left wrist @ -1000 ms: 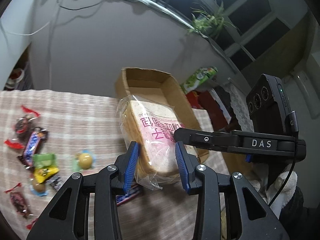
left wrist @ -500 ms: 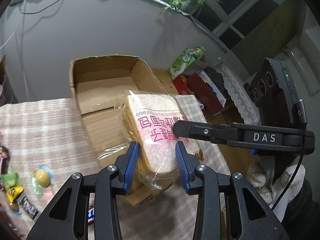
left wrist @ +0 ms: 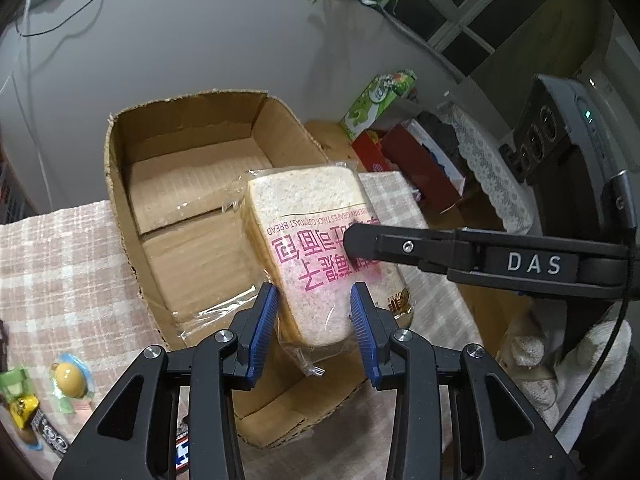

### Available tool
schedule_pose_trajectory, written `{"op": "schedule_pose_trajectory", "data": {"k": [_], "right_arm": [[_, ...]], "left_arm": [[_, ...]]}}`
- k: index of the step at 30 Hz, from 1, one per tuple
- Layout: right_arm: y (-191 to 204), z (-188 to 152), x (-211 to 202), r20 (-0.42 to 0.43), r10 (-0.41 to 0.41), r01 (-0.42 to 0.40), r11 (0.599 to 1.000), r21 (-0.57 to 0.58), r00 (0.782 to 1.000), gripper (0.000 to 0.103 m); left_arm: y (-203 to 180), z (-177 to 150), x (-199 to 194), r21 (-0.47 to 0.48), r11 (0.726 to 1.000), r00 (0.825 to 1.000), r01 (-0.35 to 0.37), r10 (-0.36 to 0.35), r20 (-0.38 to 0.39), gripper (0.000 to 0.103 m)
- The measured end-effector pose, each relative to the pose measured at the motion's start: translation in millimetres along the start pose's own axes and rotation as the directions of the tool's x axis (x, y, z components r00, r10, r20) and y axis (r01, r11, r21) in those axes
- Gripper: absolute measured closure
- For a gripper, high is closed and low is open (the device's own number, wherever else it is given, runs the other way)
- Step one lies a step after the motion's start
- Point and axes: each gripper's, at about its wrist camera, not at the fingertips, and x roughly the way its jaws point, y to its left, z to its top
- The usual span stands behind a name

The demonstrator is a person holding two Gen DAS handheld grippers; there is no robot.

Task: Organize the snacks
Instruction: 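Carry the bread slice with the right tool into the cardboard box, then open the right tool to release the bread and withdraw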

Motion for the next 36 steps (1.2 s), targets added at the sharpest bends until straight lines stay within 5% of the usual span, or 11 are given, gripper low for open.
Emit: {"op": "schedule_pose_trajectory", "data": {"k": [5,19,24,36], "right_arm": [[2,2,-3,0.029,-0.079,0.08,0.996,-0.028,0.996,0.066],[13,-13,-18,0.054,-0.063,0.066,0.997,-0.046,0.997,0.066],[28,-26,-29,0.09,-0.049,0.057,0.994,-0.09,0.995,0.04],[83,-82,-32,0.092,0.003,0.018,0.973,-0.231,0.996,0.04]], "left_arm": [[0,-3,5,0.004,0.999,0.999,-0.035,0.035,-0.014,0.068],[8,-14,-21,-0.009,0.998,0.997,-0.063,0.064,0.033,0.064],[19,-25,-43,-0.028,0.995,0.994,-0.092,0.094,0.055,0.059],[81,-83,-123,-0.176,0.963,0.966,-0.203,0.227,0.126,0.058]]}}
